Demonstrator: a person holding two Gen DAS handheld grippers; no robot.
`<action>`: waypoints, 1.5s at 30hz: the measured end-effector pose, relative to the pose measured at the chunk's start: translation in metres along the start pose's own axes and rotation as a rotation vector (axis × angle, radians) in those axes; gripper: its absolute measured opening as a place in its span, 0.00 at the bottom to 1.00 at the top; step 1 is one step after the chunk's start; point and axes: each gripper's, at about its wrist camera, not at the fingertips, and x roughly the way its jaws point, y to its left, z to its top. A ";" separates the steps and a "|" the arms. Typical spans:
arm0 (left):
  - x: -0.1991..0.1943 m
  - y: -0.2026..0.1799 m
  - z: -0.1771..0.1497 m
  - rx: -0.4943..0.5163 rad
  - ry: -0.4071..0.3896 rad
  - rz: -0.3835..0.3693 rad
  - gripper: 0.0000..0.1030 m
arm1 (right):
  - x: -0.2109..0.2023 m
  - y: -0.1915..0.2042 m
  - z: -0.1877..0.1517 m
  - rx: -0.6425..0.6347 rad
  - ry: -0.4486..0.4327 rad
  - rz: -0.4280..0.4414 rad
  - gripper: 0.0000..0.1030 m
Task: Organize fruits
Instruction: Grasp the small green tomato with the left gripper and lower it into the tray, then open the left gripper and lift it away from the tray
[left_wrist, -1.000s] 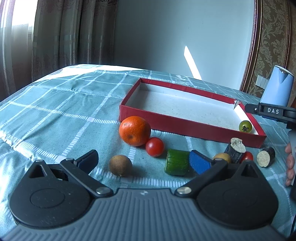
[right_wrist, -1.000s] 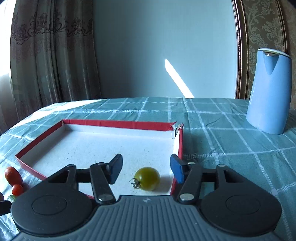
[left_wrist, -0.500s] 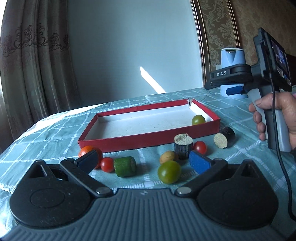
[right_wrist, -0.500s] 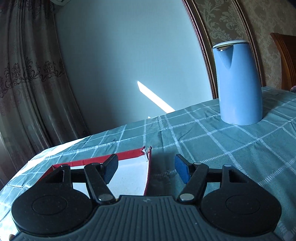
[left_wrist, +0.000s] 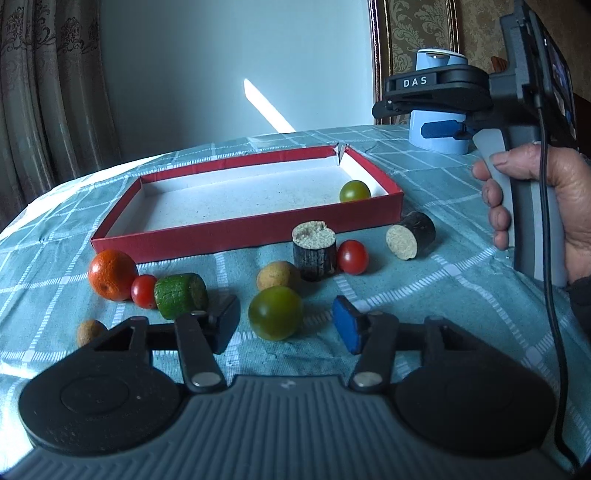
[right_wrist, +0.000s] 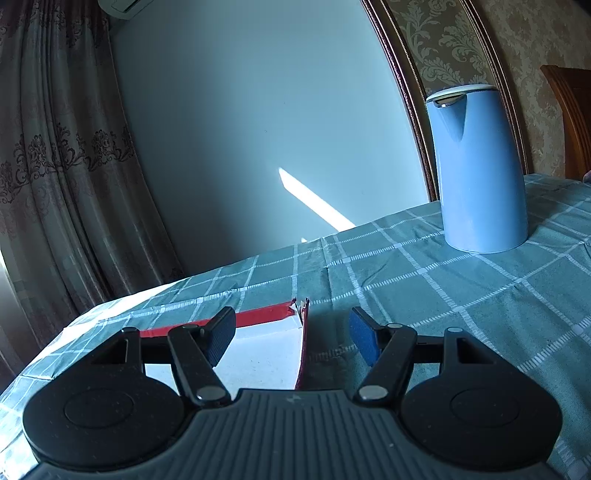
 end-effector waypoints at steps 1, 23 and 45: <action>0.003 0.002 0.000 -0.012 0.020 0.004 0.33 | 0.000 0.000 0.000 0.001 -0.001 0.001 0.65; -0.002 0.076 0.085 -0.182 -0.131 0.130 0.29 | -0.001 0.002 0.000 0.005 0.001 0.014 0.65; -0.027 0.100 0.032 -0.224 -0.235 0.230 0.93 | -0.019 0.009 -0.005 -0.028 0.017 0.162 0.65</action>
